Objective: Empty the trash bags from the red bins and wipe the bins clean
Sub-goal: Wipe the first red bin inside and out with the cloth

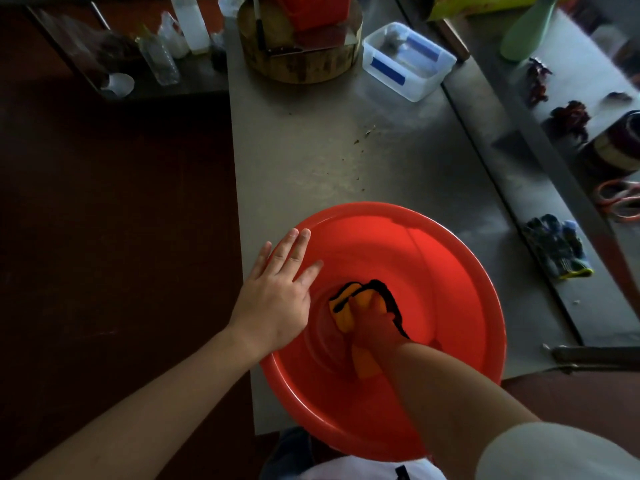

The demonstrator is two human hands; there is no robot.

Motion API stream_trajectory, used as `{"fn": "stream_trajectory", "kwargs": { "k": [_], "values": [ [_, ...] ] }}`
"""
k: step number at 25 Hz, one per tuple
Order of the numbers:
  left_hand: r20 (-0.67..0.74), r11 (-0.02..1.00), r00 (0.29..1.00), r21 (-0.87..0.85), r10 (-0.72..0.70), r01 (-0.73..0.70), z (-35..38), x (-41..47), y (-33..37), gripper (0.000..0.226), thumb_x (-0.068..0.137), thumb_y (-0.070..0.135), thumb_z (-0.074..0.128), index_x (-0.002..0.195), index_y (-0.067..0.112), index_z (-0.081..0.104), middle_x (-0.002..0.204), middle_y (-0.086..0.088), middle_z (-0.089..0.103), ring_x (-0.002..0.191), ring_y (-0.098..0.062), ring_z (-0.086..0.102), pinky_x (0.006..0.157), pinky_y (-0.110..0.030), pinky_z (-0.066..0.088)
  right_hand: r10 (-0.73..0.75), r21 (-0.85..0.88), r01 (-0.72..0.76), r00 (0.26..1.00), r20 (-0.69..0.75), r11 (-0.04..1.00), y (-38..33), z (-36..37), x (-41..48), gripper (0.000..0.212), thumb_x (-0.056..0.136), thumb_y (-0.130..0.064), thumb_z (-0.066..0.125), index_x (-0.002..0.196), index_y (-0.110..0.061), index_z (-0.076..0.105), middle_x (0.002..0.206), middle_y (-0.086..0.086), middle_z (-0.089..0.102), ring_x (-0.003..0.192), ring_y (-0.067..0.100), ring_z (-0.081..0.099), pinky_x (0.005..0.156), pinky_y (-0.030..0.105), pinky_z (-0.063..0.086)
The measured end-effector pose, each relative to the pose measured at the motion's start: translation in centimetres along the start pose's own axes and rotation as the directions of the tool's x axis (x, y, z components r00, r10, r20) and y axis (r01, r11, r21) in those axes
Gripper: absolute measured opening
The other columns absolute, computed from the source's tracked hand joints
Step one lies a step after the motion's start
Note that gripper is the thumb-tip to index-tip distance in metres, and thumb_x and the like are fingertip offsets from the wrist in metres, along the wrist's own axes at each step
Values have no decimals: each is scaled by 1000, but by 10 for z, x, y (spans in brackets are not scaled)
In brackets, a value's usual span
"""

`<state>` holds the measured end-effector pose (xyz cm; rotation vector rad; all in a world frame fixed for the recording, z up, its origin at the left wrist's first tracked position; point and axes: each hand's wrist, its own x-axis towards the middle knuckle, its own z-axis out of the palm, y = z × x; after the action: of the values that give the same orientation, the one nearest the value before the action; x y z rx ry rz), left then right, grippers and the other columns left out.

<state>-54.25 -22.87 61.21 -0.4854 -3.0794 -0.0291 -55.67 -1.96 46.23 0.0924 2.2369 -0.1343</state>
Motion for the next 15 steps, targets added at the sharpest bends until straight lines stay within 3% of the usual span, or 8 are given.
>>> {"fn": "stream_trajectory", "kwargs": {
  "k": [3, 7, 11, 13, 15],
  "values": [
    [-12, 1000, 1000, -7, 0, -1, 0, 0, 0, 55, 96, 29, 37, 150, 29, 45, 168, -11, 2, 155, -25, -6, 124, -53, 13, -48, -95, 48, 999, 2, 994, -35, 13, -16, 68, 105, -39, 43, 159, -45, 2, 168, 6, -17, 151, 48, 2, 110, 67, 31],
    [-16, 1000, 1000, 2, 11, -11, 0, -1, -1, 54, 96, 29, 36, 148, 28, 48, 168, -13, 3, 155, -26, -5, 124, -54, 15, -143, -94, 150, 987, 75, 984, -74, 22, -41, 67, 105, -41, 42, 158, -46, 0, 166, 3, -23, 149, 54, -3, 107, 78, 24],
    [-13, 1000, 1000, 5, 17, -17, 1, -2, -3, 53, 95, 29, 36, 147, 28, 50, 168, -13, 2, 155, -26, -6, 124, -54, 14, -132, -147, 142, 988, 76, 979, -63, 18, -31, 62, 109, -38, 35, 159, -44, 0, 166, 4, -24, 149, 54, -1, 108, 75, 26],
    [-11, 1000, 1000, -5, 14, -14, 1, -2, -4, 52, 95, 29, 38, 146, 29, 51, 168, -12, 1, 155, -26, -6, 124, -53, 13, -66, -152, 69, 998, 23, 986, -43, 20, -23, 59, 110, -27, 30, 160, -38, 2, 167, 7, -19, 149, 54, 3, 110, 71, 28],
    [-13, 1000, 1000, -22, 8, -8, 0, -2, -4, 51, 96, 28, 41, 145, 29, 52, 168, -12, 1, 155, -25, -5, 124, -53, 14, -21, -73, 17, 998, -62, 997, -14, 22, -20, 60, 106, -21, 38, 160, -30, 14, 168, 11, 1, 147, 50, 18, 108, 67, 34]
  ]
}}
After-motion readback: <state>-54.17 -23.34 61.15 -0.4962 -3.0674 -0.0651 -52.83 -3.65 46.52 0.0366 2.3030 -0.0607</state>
